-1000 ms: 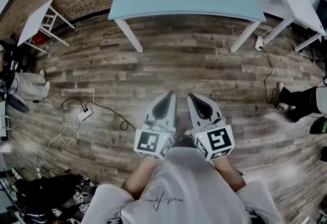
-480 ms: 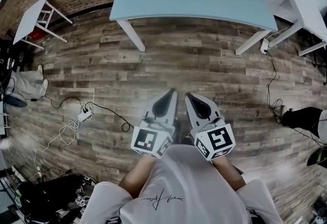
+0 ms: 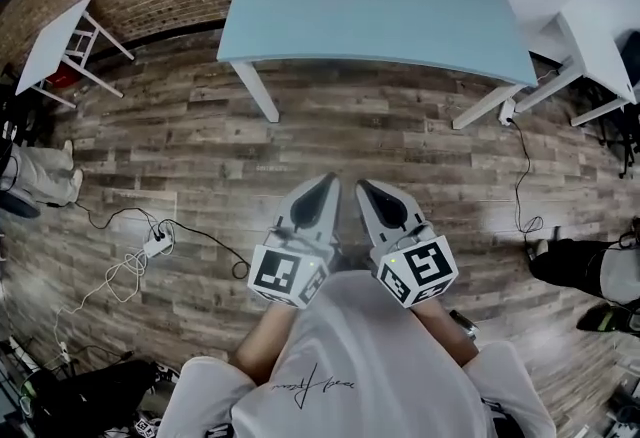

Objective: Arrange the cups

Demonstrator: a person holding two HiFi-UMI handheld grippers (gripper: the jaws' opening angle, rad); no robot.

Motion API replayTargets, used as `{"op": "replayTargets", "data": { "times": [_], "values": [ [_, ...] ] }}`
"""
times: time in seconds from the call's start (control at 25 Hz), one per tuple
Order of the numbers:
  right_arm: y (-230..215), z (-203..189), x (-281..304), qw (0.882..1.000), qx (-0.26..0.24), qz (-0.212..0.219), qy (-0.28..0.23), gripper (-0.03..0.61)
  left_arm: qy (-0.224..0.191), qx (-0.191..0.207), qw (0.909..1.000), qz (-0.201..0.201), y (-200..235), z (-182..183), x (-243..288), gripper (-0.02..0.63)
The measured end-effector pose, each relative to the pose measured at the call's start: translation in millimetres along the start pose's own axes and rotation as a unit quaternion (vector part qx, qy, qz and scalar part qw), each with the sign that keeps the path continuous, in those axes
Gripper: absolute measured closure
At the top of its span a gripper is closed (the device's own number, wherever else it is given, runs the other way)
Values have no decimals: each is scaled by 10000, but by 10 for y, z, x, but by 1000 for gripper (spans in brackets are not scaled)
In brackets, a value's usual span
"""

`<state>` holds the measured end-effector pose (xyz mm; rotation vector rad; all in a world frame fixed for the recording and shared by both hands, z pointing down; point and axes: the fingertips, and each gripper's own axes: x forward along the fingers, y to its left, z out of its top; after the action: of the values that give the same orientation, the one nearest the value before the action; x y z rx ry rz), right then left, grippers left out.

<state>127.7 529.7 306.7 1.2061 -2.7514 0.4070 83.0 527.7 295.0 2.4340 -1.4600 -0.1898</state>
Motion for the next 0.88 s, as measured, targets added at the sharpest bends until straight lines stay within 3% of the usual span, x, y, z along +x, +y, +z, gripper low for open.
{"op": "replayTargets", "data": {
  "times": [0.44, 0.88],
  "values": [
    [13, 112, 299, 9997, 192, 124, -69, 558, -96, -39, 9999, -32, 197, 61, 85, 606],
    [-478, 391, 914, 9993, 290, 125, -219, 557, -108, 91, 9999, -53, 617, 284, 724, 606]
  ]
}}
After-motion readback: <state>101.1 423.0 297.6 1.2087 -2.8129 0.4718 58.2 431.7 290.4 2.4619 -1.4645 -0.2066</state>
